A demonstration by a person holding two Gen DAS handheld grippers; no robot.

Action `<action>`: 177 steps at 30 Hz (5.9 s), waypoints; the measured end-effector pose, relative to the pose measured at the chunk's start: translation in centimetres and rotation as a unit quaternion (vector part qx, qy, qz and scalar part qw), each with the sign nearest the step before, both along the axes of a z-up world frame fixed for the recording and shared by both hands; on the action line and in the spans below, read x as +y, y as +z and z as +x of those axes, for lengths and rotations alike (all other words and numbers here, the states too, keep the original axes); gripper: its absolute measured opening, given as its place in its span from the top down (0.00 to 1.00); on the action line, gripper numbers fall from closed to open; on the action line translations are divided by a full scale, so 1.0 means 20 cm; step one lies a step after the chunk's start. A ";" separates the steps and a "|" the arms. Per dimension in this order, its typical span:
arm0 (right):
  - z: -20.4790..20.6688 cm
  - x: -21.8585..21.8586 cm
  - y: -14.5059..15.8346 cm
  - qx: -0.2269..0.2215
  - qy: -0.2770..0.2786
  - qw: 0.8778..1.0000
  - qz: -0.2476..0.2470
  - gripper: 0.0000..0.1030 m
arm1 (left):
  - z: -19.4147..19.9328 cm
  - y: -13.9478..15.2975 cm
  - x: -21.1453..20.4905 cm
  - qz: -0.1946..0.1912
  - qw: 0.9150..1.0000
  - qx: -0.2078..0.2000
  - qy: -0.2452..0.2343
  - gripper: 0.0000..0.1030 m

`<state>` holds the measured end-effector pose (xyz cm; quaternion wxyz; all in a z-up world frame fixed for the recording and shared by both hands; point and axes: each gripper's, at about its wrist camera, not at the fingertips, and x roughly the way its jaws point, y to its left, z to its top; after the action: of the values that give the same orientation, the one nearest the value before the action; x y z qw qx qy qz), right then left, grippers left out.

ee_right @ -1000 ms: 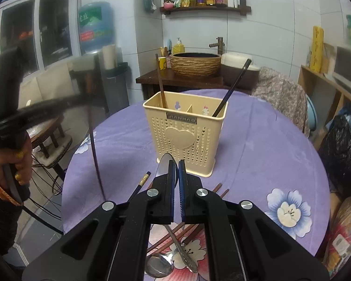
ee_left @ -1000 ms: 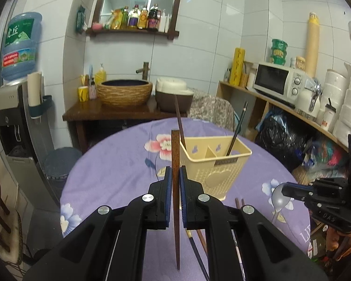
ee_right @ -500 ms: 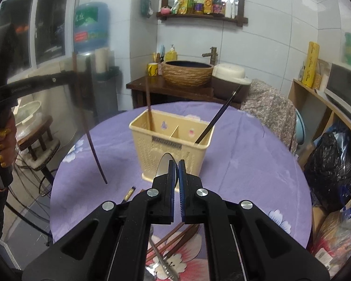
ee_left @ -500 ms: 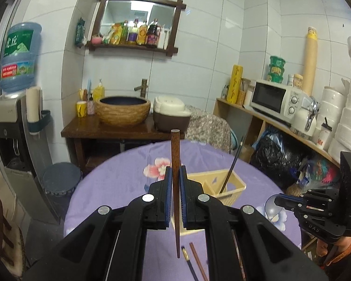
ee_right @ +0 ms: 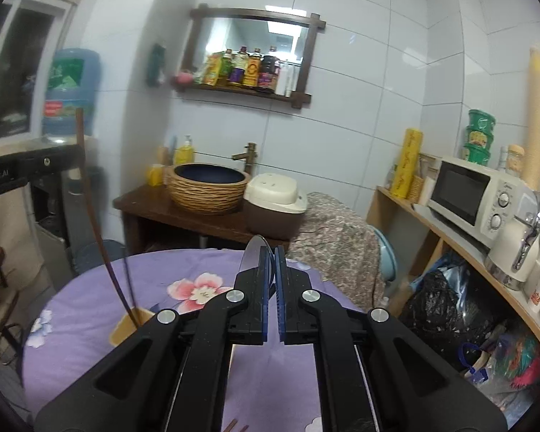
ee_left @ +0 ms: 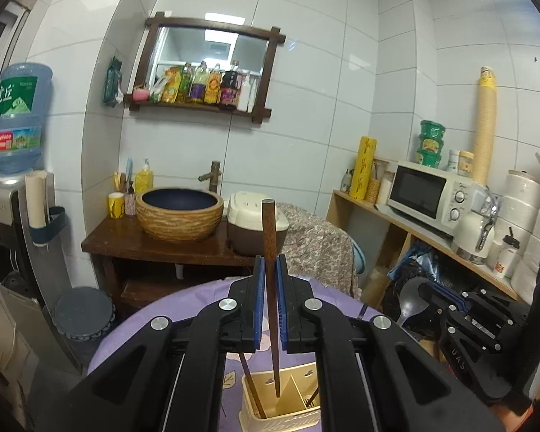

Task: Organize utensils
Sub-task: 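Lift the chopstick and spoon and carry both above the utensil holder, then lower the chopstick and spoon into the holder and open both tools, then move the left tool to a gold-banded black chopstick while the right tool reaches a spoon, then lift the black chopstick and silver spoon and carry both above the holder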

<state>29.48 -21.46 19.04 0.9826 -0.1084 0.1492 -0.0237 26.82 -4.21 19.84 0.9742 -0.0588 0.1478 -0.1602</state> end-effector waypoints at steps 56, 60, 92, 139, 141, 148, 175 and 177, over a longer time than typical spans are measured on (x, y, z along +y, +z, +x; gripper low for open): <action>-0.65 0.04 -1.13 0.215 0.095 0.969 0.078 0.28 | -0.44 -1.26 0.05 0.074 0.955 0.280 -0.064 0.57; -0.67 0.02 -1.12 0.218 0.096 0.967 0.085 0.28 | -0.45 -1.29 -0.01 0.096 0.952 0.283 -0.070 0.62; -0.25 0.28 -1.27 0.370 0.256 0.893 -0.015 0.38 | -0.40 -1.31 0.05 0.118 0.947 0.285 -0.087 0.90; -0.57 -0.14 -0.79 0.232 0.175 0.945 0.147 0.63 | -0.02 -1.28 -0.18 0.192 0.935 0.294 -0.052 0.91; -0.58 -0.16 -0.79 0.229 0.170 0.947 0.148 0.63 | -0.04 -1.24 -0.16 0.177 0.941 0.283 -0.049 0.91; -0.61 -0.26 -0.74 0.210 0.160 0.945 0.191 0.63 | -0.25 -0.84 0.02 0.094 0.976 0.190 -0.051 0.92; -0.42 -0.16 -0.13 0.097 0.184 0.962 0.176 0.64 | -0.39 0.04 0.16 0.019 0.999 -0.017 -0.046 0.92; -0.35 -0.13 -0.02 0.078 0.188 0.964 0.174 0.64 | -0.36 0.14 0.13 0.011 0.998 -0.032 -0.046 0.92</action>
<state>22.48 -24.13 18.62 0.9584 0.0362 0.2039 0.1965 19.62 -1.68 22.60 0.9706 -0.0362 0.1210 -0.2047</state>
